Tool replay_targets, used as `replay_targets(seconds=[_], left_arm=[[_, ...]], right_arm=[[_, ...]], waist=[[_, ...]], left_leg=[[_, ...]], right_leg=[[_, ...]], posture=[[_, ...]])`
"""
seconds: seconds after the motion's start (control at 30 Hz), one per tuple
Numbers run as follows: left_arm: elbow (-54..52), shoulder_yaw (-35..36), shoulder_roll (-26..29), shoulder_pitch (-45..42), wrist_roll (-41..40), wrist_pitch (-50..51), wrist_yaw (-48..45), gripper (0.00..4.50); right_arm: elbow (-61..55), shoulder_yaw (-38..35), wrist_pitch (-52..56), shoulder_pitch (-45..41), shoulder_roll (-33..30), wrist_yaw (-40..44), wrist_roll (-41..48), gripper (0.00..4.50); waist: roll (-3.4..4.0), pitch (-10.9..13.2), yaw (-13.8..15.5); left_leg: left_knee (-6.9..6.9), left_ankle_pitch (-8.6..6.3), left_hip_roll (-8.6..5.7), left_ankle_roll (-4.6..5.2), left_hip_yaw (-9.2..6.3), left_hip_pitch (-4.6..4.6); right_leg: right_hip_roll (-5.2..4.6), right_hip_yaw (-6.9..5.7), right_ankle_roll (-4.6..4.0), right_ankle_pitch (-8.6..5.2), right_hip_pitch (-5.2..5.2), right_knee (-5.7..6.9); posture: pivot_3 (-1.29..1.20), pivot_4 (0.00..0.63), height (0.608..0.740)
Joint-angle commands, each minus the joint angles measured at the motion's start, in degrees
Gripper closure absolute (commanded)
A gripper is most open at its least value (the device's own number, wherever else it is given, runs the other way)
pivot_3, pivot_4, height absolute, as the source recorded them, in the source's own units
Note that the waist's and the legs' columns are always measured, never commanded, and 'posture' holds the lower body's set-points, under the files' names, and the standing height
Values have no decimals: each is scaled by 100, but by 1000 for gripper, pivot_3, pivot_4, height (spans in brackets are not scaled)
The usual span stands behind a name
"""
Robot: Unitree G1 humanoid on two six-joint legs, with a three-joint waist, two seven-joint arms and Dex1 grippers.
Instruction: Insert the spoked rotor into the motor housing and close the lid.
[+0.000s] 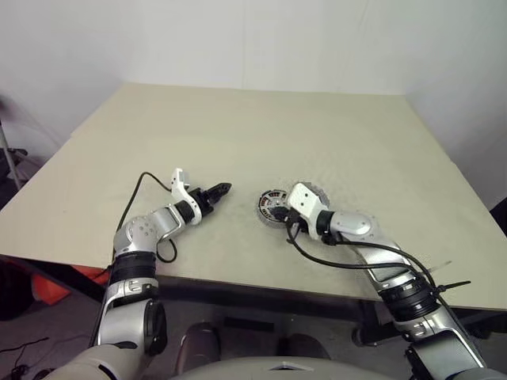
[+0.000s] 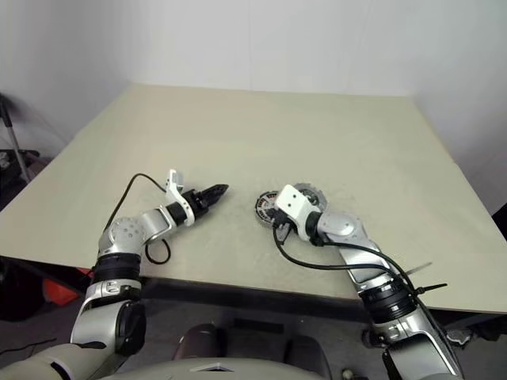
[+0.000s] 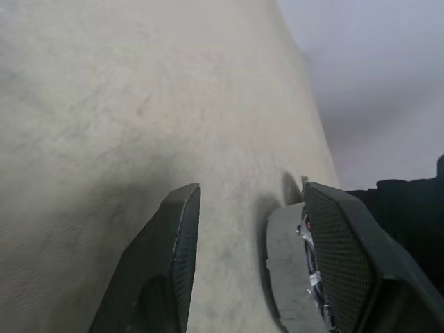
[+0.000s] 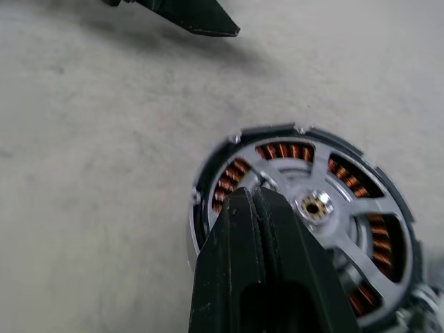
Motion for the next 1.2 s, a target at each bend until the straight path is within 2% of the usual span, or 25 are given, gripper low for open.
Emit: replay_targets(seconds=[0.03,0.2,0.37,0.47,0.6,0.63,0.77,1.0,1.1,1.2], left_arm=[[-212,-38,-31,12,-25,-99,3,2010],[-217,-81,-47,26,-14,-144,18,2010],[-277,-87,-27,75,0,-191,53,2010],[-305,-73,-9,100,0,-203,95,2010],[-347,-71,16,145,-8,-202,105,2010],[-328,-68,17,147,0,-211,113,2010],[-289,-118,-6,153,45,-260,110,2010],[-357,-141,-10,196,51,-253,113,2010],[-380,-142,7,208,52,-251,125,2010],[-377,-129,14,196,59,-267,150,2010]], right_arm=[[-388,-438,35,-446,-143,25,198,4500],[-188,-464,12,-603,-198,13,154,4500],[516,-134,-140,-73,47,26,106,4500],[954,85,-474,120,94,-124,-226,4500],[504,-207,-291,-144,176,-95,91,4500],[465,-237,-292,-226,147,-86,82,4500],[254,-369,-329,-545,-16,-26,83,4500],[-87,-545,-168,-925,-138,15,202,4500],[437,-430,-244,-625,128,-33,257,4500],[1821,-259,-543,-344,527,-433,-51,4500]], waist=[[1,0,-1],[0,0,0],[-1,0,4],[2,-5,-18],[-2,-6,-17],[-1,-5,-16],[-1,-4,-8],[-1,-4,-3],[-2,-4,-3],[-3,-4,-12]], left_leg=[[-1,0,0,0,0,-2],[-5,1,4,-1,1,-7],[-5,-1,2,1,2,-13],[-5,-2,0,3,7,-3],[-5,-1,2,1,5,34],[-5,0,3,-2,4,33],[-4,3,1,-5,4,9],[-4,2,2,-3,4,-21],[-4,0,2,0,4,-19],[-3,-2,3,3,5,-15]], right_leg=[[1,0,0,0,-5,1],[6,-1,0,-2,-11,-1],[4,-1,0,-2,-14,-5],[1,3,0,-3,-10,-4],[1,2,9,-8,22,-3],[2,2,38,-25,20,-2],[1,3,6,-4,3,-1],[4,0,3,-2,-24,-1],[3,-1,3,-3,-21,-3],[3,-1,1,-4,-20,-3]], posture=[[0,0,740],[0,0,740],[0,0,740],[0,0,740],[0,0,740],[0,0,740],[0,0,740],[0,0,740],[0,0,740],[0,0,740]])
